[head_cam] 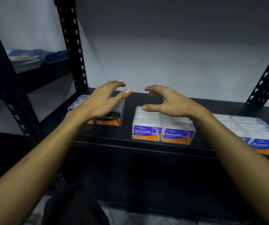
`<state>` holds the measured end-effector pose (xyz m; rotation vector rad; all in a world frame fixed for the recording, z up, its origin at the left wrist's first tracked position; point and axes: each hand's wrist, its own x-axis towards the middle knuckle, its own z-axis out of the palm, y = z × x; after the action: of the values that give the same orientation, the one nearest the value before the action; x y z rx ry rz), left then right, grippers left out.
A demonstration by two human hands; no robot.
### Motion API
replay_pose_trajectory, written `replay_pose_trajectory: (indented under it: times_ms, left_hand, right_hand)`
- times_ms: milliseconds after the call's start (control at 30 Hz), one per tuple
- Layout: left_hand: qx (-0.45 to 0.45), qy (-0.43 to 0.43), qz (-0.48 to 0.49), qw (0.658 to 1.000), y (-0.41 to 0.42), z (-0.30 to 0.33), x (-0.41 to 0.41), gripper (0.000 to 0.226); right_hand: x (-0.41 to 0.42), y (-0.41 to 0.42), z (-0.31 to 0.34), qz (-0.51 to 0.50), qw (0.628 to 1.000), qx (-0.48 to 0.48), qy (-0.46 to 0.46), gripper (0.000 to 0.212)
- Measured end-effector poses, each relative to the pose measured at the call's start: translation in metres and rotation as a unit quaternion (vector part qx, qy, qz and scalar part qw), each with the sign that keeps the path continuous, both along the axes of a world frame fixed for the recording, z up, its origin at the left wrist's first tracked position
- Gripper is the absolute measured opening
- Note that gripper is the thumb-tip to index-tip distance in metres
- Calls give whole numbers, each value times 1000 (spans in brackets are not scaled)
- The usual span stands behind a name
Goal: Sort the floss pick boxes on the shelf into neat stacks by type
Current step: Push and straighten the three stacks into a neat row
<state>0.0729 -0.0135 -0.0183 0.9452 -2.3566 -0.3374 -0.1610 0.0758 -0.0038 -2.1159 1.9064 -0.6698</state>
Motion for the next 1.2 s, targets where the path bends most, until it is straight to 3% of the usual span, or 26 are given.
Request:
replay_pose_trajectory:
  times_ms: [133,233,333,467,600,767,900,1200]
  left_hand:
    - [-2,-34,65,997,-33,-3,50,68]
    - [24,-10,120,992,-51,-11,78,63]
    - [122,80,174,974,-65,-22,95,58]
    - [271,265,170,909,-77,-36,95,36]
    - [341,314,160,872,-76,-42,84,31]
    - [329,306,148,881,-76,-51,79,28]
    - [302,274,135,903,-73,-51,79,29]
    - [279,212,139,926,-72,-49,87,33]
  right_hand:
    - [42,-30,-6,24,999,21,11,89]
    - [71,-49,-10,9,1000,25,-3,89]
    - [96,-66,-9,-68,994,20,-81,82]
    - [120,-83,-8,-151,973,41,-172,74]
    - [138,-89,-22,-177,968,49,-172,69]
    - [154,-89,-40,-228,955,14,-186,70]
    - [161,-85,-51,-261,949,-40,-174,58]
    - [166,-80,-53,-263,956,-34,-124,52]
